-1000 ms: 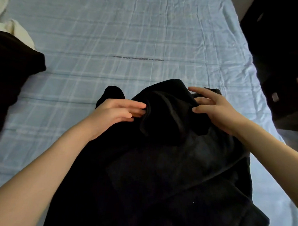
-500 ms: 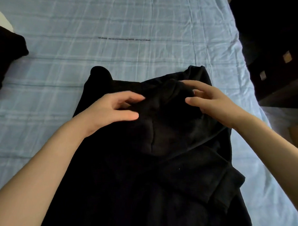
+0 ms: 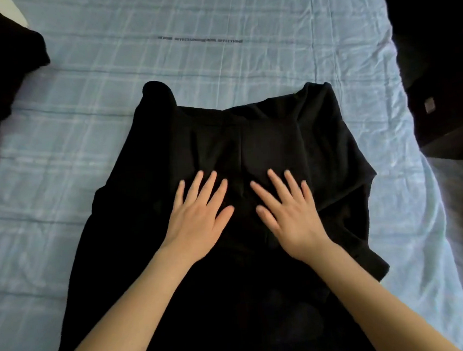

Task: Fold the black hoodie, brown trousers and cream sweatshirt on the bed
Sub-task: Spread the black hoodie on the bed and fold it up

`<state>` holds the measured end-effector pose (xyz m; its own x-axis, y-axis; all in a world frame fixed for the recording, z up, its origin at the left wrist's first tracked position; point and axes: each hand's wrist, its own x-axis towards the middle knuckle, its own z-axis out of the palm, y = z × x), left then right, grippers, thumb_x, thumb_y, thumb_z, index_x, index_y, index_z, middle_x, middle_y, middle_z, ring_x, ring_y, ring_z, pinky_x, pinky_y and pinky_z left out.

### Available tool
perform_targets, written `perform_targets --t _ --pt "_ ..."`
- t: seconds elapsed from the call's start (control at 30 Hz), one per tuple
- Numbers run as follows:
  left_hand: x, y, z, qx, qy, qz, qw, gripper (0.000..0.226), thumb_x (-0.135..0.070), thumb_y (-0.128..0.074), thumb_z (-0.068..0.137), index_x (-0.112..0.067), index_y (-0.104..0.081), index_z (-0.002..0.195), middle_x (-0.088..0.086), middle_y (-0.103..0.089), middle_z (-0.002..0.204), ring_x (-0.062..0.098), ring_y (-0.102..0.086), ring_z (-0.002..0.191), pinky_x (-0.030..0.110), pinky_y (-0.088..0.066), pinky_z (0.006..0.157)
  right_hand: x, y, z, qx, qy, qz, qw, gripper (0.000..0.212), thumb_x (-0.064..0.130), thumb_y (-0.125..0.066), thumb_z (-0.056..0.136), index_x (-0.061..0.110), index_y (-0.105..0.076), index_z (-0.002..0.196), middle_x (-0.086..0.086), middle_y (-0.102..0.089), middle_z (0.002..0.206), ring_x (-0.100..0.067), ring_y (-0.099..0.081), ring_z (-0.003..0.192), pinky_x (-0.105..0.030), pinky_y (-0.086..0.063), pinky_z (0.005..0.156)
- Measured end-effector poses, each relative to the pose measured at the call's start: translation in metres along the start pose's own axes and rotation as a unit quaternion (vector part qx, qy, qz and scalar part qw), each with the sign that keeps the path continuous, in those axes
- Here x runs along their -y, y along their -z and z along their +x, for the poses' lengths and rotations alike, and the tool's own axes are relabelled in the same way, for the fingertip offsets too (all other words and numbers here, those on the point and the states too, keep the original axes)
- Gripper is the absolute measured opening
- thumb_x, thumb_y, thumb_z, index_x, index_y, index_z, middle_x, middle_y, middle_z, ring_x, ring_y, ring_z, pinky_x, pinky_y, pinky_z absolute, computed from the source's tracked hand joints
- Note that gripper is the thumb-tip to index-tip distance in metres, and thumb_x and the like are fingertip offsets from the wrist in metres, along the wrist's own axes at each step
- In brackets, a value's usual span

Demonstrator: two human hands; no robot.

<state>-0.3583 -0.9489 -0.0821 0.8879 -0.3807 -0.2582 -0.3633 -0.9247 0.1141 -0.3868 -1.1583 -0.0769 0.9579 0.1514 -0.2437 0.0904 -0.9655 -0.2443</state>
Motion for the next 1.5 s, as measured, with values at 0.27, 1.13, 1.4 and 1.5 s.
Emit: perform_targets --t 0.27,1.13,1.4,1.5 --pt "0.047 0.033 0.057 -0.228 0.072 -0.163 0.957 0.046 -0.032 -0.058 0.094 -0.025 -0.052 0.139 0.011 -0.037 0.148 0.032 -0.033 0.132 0.045 -0.038 0.107 -0.039 0.034 0.060 -0.146 -0.078 0.115 0.979 0.050 0.049 -0.039 0.100 0.045 -0.035 0.150 -0.011 -0.036 0.153 -0.032 -0.033 0.136 -0.050 -0.032 0.109" --pt "0.025 0.013 0.088 -0.144 -0.022 -0.054 0.988 0.060 -0.046 -0.025 0.101 -0.023 -0.020 0.157 0.006 -0.017 0.164 0.027 -0.012 0.152 0.047 -0.012 0.122 0.010 0.018 0.098 -0.135 -0.065 0.119 0.982 0.059 0.050 -0.027 0.102 0.034 -0.023 0.159 0.004 -0.016 0.167 -0.022 -0.006 0.156 -0.042 -0.005 0.125" --pt "0.040 -0.002 0.087 -0.061 -0.025 -0.048 0.997 0.061 -0.050 -0.018 0.099 -0.030 -0.021 0.156 0.001 -0.021 0.163 0.020 -0.014 0.151 0.044 -0.015 0.121 0.000 0.003 0.090 -0.043 -0.042 0.059 0.996 0.058 0.048 -0.034 0.103 0.038 -0.021 0.159 0.003 -0.023 0.166 -0.024 -0.012 0.155 -0.042 -0.012 0.125" --pt "0.051 0.033 0.120 -0.129 -0.087 -0.071 0.985 0.053 -0.041 -0.036 0.099 -0.025 -0.040 0.149 0.010 -0.042 0.151 0.028 -0.036 0.141 0.043 -0.030 0.113 -0.008 0.039 0.112 -0.105 0.012 0.110 0.988 0.054 0.042 -0.044 0.100 0.023 -0.043 0.151 0.000 -0.050 0.149 -0.023 -0.043 0.137 -0.033 -0.036 0.110"
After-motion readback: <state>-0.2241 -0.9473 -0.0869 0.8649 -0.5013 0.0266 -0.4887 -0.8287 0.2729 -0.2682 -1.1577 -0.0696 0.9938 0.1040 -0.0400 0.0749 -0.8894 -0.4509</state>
